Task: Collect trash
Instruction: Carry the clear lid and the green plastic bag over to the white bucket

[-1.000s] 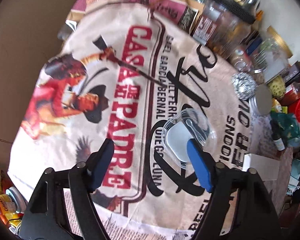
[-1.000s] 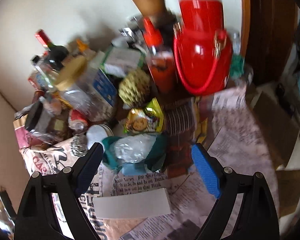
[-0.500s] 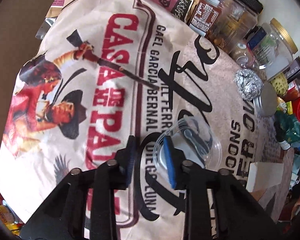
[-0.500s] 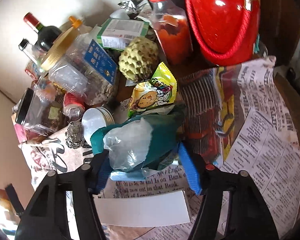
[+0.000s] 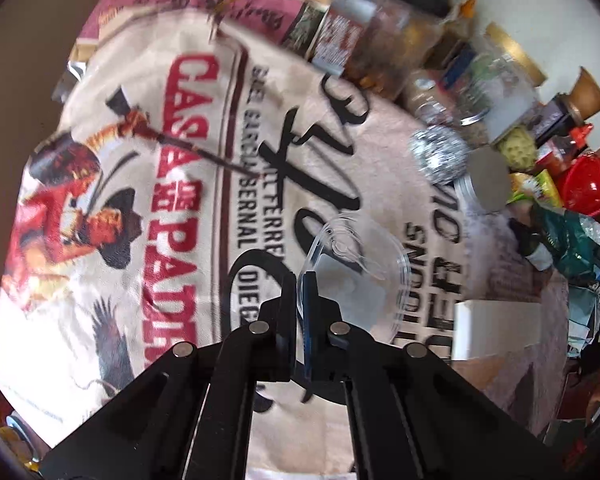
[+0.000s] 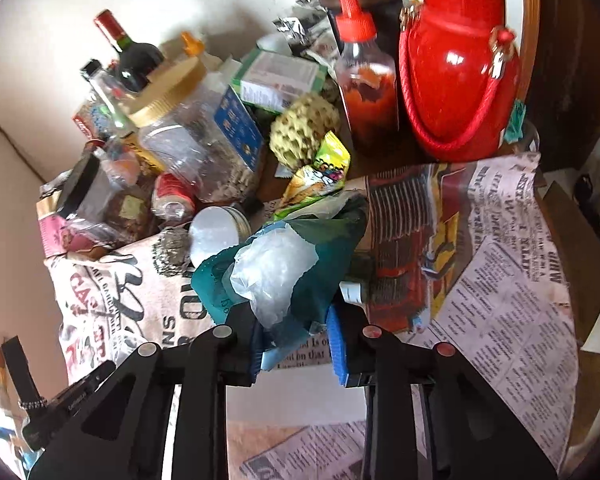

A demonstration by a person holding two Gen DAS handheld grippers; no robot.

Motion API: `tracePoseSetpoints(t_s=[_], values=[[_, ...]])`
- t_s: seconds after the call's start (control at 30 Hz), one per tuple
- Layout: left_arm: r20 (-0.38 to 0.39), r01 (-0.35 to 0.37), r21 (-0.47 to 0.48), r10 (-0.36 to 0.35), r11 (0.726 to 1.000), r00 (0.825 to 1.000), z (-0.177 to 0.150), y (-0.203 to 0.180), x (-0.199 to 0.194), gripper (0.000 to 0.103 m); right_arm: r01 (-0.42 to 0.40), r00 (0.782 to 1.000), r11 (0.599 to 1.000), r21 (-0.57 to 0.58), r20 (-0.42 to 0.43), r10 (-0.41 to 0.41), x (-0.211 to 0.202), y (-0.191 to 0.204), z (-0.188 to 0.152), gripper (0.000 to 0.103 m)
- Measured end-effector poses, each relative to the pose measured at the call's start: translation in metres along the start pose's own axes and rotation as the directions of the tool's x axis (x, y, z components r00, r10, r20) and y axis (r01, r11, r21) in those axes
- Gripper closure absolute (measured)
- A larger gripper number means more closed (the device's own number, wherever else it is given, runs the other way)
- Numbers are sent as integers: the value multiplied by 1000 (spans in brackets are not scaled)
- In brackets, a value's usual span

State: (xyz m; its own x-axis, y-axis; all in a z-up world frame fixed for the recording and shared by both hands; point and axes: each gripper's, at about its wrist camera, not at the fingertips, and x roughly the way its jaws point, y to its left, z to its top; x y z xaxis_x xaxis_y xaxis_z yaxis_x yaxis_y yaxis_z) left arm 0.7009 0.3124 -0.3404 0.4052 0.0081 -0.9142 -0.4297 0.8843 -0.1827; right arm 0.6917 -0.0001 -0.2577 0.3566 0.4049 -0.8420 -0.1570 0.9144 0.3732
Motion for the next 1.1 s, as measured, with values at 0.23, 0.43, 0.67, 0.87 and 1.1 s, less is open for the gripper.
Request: tracePoseSetpoints(t_s=[0.23,0.43,0.67,0.87,1.1], values=[[110,-8,55,2,998,994,-5,-27,-56,102,-4,998,998,-62,56,7,-47,-5,-13,80],[224,-11,103,-13,995,975,-20,-66,-116,102,-7,991,993,-116,135,23,-100,-21,-25,80],[339,-9,106,-28,994,940,-60,-110,-180,102,-8,969,980,-200,241,57,-169,-46,-43,80],[433,-7,95,-35,995,901,-108,-146,-246,102,-35,944,960,-279,305,123,-225,-62,-58,80],[522,-21,123,-47,992,851,-156,-168,-316,102,-39,918,941,-335,359,166,-274,-67,-82,79]])
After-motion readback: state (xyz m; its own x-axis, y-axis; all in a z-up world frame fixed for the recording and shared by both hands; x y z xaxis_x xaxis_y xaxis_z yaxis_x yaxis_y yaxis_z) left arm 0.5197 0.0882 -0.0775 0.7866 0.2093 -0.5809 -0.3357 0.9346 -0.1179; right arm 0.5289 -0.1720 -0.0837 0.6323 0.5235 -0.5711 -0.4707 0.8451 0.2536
